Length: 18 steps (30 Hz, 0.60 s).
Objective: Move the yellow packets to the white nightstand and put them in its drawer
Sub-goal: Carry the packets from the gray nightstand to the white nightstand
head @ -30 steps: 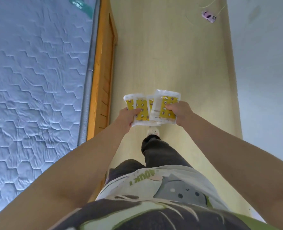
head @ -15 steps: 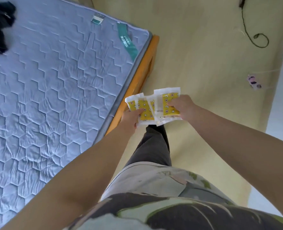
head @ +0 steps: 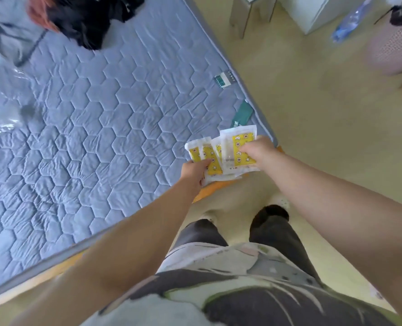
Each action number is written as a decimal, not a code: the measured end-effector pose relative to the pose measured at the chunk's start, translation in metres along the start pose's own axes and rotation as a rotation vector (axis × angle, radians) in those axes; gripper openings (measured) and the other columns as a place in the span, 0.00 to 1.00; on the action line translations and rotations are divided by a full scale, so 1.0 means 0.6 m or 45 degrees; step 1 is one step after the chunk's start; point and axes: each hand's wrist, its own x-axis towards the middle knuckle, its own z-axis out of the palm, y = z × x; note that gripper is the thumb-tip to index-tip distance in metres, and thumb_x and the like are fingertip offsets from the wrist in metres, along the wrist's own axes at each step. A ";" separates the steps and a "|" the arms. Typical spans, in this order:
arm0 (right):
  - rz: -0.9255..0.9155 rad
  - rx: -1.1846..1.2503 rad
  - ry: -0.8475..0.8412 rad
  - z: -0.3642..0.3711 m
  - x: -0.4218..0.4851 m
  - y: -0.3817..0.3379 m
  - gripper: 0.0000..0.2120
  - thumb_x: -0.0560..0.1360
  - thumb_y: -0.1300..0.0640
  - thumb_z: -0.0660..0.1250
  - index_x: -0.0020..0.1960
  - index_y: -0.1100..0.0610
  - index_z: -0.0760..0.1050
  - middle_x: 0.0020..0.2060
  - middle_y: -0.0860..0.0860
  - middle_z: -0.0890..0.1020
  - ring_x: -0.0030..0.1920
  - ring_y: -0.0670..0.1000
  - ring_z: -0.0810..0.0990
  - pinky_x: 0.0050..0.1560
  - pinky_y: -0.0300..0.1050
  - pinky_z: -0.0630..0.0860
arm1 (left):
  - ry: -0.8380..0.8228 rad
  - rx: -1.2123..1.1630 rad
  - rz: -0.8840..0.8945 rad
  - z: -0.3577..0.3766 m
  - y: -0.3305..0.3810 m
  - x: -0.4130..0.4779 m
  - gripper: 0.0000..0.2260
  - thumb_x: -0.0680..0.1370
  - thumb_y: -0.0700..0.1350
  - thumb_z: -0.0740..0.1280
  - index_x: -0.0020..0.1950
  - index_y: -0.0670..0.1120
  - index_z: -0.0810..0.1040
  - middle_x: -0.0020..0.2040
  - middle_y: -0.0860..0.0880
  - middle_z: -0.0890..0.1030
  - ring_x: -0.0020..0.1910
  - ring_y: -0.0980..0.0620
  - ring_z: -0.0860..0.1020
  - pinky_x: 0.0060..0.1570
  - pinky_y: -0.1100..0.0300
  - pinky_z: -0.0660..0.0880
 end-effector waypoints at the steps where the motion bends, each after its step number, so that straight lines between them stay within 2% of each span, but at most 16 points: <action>1: -0.038 -0.063 -0.036 -0.006 0.024 -0.019 0.15 0.72 0.63 0.67 0.59 0.61 0.73 0.50 0.54 0.79 0.48 0.54 0.77 0.46 0.43 0.73 | 0.031 -0.032 0.004 0.014 0.011 0.009 0.05 0.76 0.39 0.70 0.50 0.44 0.76 0.47 0.44 0.83 0.45 0.45 0.82 0.53 0.46 0.79; 3: -0.102 -0.183 -0.104 -0.027 0.073 -0.058 0.21 0.73 0.63 0.67 0.65 0.63 0.70 0.57 0.55 0.78 0.54 0.55 0.77 0.47 0.42 0.71 | 0.100 -0.091 0.017 0.050 0.030 0.024 0.06 0.76 0.40 0.70 0.51 0.43 0.76 0.45 0.45 0.83 0.43 0.47 0.81 0.53 0.50 0.79; 6: -0.185 -0.329 -0.250 -0.088 0.145 -0.114 0.27 0.74 0.63 0.68 0.71 0.63 0.65 0.65 0.58 0.74 0.63 0.57 0.74 0.56 0.45 0.71 | 0.182 -0.198 0.045 0.131 0.056 0.044 0.08 0.76 0.41 0.70 0.53 0.42 0.76 0.45 0.45 0.83 0.42 0.47 0.81 0.48 0.53 0.78; 8: -0.243 -0.392 -0.338 -0.140 0.195 -0.154 0.24 0.73 0.65 0.69 0.68 0.65 0.68 0.63 0.60 0.76 0.61 0.58 0.76 0.57 0.46 0.73 | 0.246 -0.276 0.064 0.197 0.081 0.052 0.10 0.75 0.40 0.71 0.54 0.41 0.76 0.46 0.44 0.83 0.45 0.45 0.81 0.50 0.50 0.79; 9: -0.266 -0.402 -0.364 -0.167 0.222 -0.174 0.22 0.72 0.66 0.69 0.65 0.65 0.71 0.60 0.60 0.77 0.59 0.58 0.78 0.57 0.47 0.75 | 0.279 -0.307 0.073 0.232 0.095 0.054 0.09 0.75 0.40 0.71 0.54 0.41 0.76 0.45 0.45 0.82 0.44 0.46 0.82 0.48 0.51 0.79; 12: -0.322 -0.480 -0.425 -0.258 0.289 -0.231 0.10 0.72 0.67 0.67 0.53 0.62 0.73 0.48 0.56 0.78 0.48 0.55 0.78 0.50 0.45 0.75 | 0.358 -0.397 0.081 0.346 0.140 0.060 0.04 0.76 0.38 0.70 0.47 0.42 0.75 0.36 0.48 0.81 0.30 0.53 0.81 0.31 0.61 0.77; 13: -0.337 -0.491 -0.446 -0.284 0.311 -0.249 0.09 0.72 0.67 0.66 0.51 0.60 0.72 0.45 0.55 0.77 0.46 0.54 0.77 0.48 0.44 0.74 | 0.360 -0.434 0.079 0.382 0.157 0.062 0.04 0.76 0.37 0.70 0.45 0.42 0.75 0.35 0.48 0.81 0.28 0.53 0.80 0.32 0.60 0.79; 16: -0.348 -0.471 -0.497 -0.340 0.371 -0.296 0.09 0.72 0.66 0.66 0.52 0.59 0.74 0.45 0.55 0.78 0.46 0.55 0.78 0.52 0.48 0.76 | 0.358 -0.488 0.047 0.465 0.207 0.075 0.05 0.75 0.36 0.70 0.46 0.42 0.75 0.40 0.45 0.81 0.36 0.47 0.81 0.49 0.46 0.79; 18: -0.320 -0.457 -0.518 -0.356 0.408 -0.323 0.11 0.71 0.65 0.67 0.53 0.59 0.73 0.46 0.56 0.78 0.47 0.55 0.78 0.54 0.49 0.76 | 0.365 -0.505 0.048 0.500 0.243 0.090 0.05 0.75 0.37 0.70 0.47 0.42 0.75 0.42 0.44 0.81 0.38 0.46 0.80 0.52 0.46 0.77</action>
